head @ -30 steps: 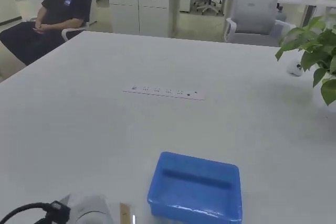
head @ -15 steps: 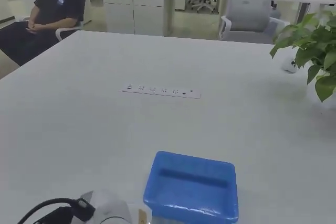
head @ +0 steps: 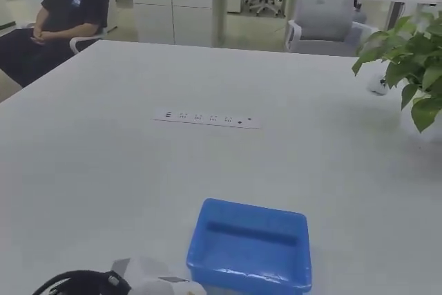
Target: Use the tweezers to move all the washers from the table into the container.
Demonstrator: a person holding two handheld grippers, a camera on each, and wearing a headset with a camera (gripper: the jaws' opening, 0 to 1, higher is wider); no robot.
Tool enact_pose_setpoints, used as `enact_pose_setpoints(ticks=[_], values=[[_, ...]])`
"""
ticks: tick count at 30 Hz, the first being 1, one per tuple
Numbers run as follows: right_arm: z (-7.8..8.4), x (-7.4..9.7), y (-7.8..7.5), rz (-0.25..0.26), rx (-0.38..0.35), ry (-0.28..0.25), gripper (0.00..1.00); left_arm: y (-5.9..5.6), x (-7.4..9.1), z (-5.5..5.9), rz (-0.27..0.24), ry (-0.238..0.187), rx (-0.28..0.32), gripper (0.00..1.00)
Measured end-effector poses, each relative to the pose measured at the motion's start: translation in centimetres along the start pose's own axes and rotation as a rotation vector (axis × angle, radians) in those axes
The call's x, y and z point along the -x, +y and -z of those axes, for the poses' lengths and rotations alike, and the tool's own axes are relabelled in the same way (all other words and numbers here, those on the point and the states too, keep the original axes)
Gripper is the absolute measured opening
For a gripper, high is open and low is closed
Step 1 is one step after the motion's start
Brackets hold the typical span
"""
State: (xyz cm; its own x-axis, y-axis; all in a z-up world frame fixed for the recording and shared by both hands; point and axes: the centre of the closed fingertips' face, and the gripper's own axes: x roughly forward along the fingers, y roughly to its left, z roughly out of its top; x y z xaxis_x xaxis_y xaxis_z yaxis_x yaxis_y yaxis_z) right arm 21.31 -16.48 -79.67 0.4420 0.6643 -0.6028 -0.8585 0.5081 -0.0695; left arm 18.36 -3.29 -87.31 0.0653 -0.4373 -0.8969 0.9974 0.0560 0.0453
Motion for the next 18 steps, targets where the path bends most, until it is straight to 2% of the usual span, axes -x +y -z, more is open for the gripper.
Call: enact_pose_setpoints(ticks=[1, 2, 9, 10, 14, 18], values=[[0.0, 0.0, 0.0, 0.000, 0.000, 0.000, 0.24, 0.3, 0.4, 0.0, -0.026, 0.013, -0.035, 0.00], [0.0, 0.0, 0.0, 0.001, 0.000, 0.000, 0.24, 0.2, 0.7, -0.1, -0.028, 0.012, -0.034, 0.00], [-0.3, -0.1, 0.5, -0.028, 0.003, -0.012, 0.21, 0.1, 3.6, -2.4, -0.060, -0.068, -0.035, 0.00], [-0.3, -0.1, 0.8, -0.041, 0.009, -0.012, 0.21, 0.0, 4.1, -2.9, -0.064, -0.088, -0.035, 0.00], [-0.4, -0.6, 1.6, -0.086, 0.044, -0.002, 0.19, -0.2, 5.2, -4.2, -0.069, -0.119, -0.041, 0.00], [-0.2, -1.5, 2.6, -0.163, 0.098, 0.034, 0.18, -0.3, 6.1, -5.6, -0.078, -0.148, -0.055, 0.00]])
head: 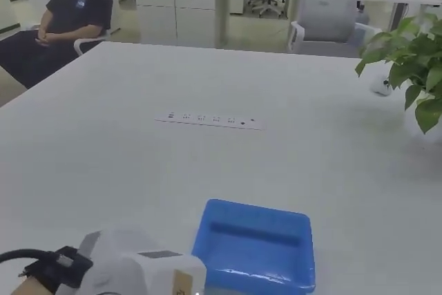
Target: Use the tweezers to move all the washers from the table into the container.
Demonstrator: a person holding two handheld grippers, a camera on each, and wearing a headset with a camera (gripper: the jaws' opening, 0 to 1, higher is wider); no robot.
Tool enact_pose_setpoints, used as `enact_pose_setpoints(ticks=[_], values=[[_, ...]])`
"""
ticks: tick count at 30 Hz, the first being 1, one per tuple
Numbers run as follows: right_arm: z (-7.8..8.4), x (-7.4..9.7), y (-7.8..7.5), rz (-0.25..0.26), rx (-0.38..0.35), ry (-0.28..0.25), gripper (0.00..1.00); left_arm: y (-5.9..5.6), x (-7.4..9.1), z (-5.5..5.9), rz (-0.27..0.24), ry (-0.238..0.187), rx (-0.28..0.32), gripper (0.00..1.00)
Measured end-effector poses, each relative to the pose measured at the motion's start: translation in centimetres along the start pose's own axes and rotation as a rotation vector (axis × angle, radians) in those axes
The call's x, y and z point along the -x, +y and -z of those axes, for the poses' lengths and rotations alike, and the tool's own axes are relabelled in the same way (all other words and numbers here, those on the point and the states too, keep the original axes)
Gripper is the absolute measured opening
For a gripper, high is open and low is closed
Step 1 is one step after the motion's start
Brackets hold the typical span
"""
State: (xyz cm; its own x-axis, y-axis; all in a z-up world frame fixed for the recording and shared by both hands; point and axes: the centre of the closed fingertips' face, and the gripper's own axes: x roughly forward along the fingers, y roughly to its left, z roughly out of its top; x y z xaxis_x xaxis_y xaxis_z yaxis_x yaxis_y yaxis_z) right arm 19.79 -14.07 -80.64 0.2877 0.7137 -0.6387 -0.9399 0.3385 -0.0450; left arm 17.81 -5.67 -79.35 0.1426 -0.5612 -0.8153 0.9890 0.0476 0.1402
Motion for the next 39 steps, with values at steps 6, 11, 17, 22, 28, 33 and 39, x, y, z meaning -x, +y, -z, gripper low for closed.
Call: enact_pose_setpoints(ticks=[6, 11, 17, 22, 28, 33, 39], values=[[-0.1, -1.9, 1.5, -0.107, 0.087, 0.049, 0.17, -0.2, 0.2, -1.5, 0.007, -0.029, -0.009, 0.00], [-0.2, -3.6, 2.6, -0.174, 0.125, 0.066, 0.16, -0.6, 0.1, -2.5, 0.020, -0.053, -0.006, 0.00], [0.3, -4.9, 3.8, -0.232, 0.140, 0.085, 0.16, -0.5, 0.0, -2.9, 0.017, -0.072, 0.019, 0.00], [0.9, -5.6, 3.8, -0.254, 0.122, 0.088, 0.14, -0.5, -0.1, -3.4, 0.020, -0.099, 0.029, 0.00], [0.5, -6.2, 3.5, -0.261, 0.120, 0.081, 0.07, -0.5, -0.1, -3.4, 0.029, -0.124, 0.044, 0.00], [-0.3, -6.8, 4.0, -0.282, 0.142, 0.070, 0.07, -0.3, 0.7, -2.9, 0.039, -0.108, 0.037, 0.00], [-1.7, -8.0, 4.1, -0.283, 0.148, 0.042, 0.06, 0.4, 1.6, -2.1, 0.030, -0.084, 0.038, 0.00]])
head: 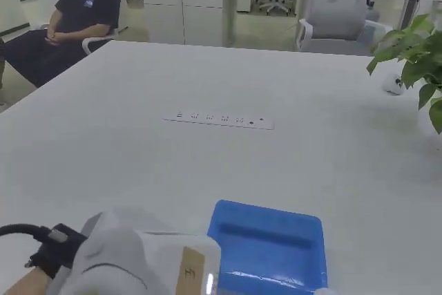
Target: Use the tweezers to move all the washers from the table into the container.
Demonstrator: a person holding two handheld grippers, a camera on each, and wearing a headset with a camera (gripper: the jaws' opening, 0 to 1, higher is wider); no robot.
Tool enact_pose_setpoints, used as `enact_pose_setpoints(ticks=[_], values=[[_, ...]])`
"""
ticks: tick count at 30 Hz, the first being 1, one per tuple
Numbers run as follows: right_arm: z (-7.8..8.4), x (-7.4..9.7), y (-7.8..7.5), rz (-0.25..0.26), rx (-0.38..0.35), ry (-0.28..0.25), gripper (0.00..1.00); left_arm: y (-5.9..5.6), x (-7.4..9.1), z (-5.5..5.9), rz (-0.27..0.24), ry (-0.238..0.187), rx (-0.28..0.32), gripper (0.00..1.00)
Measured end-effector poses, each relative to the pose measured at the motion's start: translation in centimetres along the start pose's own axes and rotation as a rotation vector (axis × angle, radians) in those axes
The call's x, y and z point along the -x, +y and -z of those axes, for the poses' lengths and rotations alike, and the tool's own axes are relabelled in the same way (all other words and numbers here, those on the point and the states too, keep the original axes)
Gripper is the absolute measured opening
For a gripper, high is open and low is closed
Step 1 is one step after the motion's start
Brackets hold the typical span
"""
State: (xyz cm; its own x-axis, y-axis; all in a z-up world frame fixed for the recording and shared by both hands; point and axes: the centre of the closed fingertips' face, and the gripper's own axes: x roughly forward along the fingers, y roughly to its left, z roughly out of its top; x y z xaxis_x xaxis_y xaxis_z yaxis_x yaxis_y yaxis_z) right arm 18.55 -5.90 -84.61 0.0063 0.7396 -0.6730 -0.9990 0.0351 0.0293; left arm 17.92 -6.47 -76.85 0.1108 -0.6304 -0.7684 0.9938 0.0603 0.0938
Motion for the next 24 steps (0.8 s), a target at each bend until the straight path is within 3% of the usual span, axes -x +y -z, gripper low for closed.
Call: enact_pose_setpoints(ticks=[10, 13, 15, 24], values=[[-0.52, -0.82, -0.65, 0.001, -0.024, -0.028, 0.07, 0.52, 0.13, 0.61, -0.006, 0.030, -0.019, 0.00], [-0.31, -0.93, -0.84, 0.006, -0.036, -0.019, 0.07, 0.60, -0.03, 0.97, -0.010, 0.064, -0.039, 0.00], [-0.31, -0.94, -0.82, 0.000, -0.055, -0.028, 0.07, 0.62, 0.01, 0.72, -0.002, 0.055, -0.034, 0.00], [-0.42, -0.97, -0.77, -0.006, -0.074, -0.042, 0.07, 0.70, -0.14, 0.41, 0.019, 0.082, -0.054, 0.00]])
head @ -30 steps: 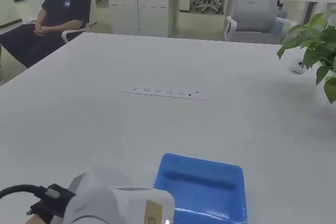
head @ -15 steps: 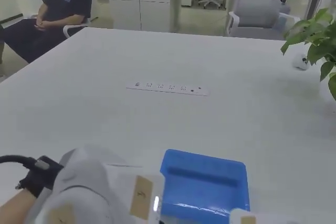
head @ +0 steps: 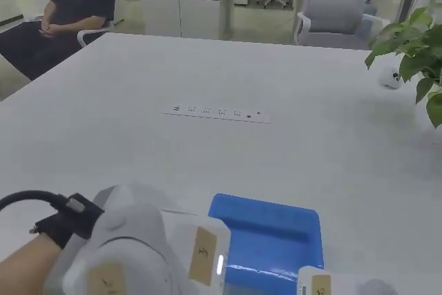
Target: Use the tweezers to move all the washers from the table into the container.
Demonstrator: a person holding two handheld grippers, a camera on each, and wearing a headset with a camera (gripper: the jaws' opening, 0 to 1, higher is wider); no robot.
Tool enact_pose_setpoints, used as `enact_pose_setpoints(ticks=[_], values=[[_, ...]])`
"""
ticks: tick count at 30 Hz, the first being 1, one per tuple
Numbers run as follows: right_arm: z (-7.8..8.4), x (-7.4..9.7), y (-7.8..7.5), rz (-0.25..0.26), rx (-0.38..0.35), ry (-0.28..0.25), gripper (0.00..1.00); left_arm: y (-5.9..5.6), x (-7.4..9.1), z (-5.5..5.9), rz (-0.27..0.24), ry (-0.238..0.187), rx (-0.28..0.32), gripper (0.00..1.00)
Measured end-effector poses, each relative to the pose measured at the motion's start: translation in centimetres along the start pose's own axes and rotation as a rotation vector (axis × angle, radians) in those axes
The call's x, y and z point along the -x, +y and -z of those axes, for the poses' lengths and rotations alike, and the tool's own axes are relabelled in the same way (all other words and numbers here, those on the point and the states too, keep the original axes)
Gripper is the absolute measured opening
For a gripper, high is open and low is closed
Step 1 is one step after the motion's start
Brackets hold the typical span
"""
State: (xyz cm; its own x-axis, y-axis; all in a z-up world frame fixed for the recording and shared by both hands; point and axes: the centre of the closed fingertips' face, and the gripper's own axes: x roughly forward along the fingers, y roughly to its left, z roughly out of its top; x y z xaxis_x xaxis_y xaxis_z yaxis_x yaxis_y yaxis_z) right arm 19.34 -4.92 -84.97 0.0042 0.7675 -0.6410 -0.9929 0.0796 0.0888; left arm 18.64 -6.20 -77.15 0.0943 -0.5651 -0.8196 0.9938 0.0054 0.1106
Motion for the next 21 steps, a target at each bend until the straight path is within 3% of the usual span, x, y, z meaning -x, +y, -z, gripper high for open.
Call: enact_pose_setpoints(ticks=[4, 10, 13, 17, 19, 21], values=[[0.0, -0.1, 0.0, 0.000, 0.006, 0.002, 0.07, 0.0, -0.1, -0.1, 0.002, 0.008, -0.015, 0.00], [0.1, -0.3, -0.1, -0.006, -0.016, 0.008, 0.08, 0.2, -0.2, -0.4, 0.018, -0.011, 0.028, 0.00], [-1.7, 0.4, 0.1, 0.001, -0.003, -0.047, 0.08, 0.4, -0.2, -0.3, 0.025, -0.010, 0.067, 0.00], [-3.1, 0.8, 0.3, 0.000, 0.012, -0.065, 0.08, 0.6, -0.2, -0.3, 0.030, -0.014, 0.095, 0.00], [-3.4, 0.7, 0.3, 0.000, 0.024, -0.059, 0.06, 0.7, -0.3, -0.4, 0.031, -0.023, 0.111, 0.00], [-3.0, 0.7, 0.3, 0.006, 0.059, -0.014, 0.03, 0.8, -0.5, -0.4, 0.032, -0.030, 0.138, 0.00]])
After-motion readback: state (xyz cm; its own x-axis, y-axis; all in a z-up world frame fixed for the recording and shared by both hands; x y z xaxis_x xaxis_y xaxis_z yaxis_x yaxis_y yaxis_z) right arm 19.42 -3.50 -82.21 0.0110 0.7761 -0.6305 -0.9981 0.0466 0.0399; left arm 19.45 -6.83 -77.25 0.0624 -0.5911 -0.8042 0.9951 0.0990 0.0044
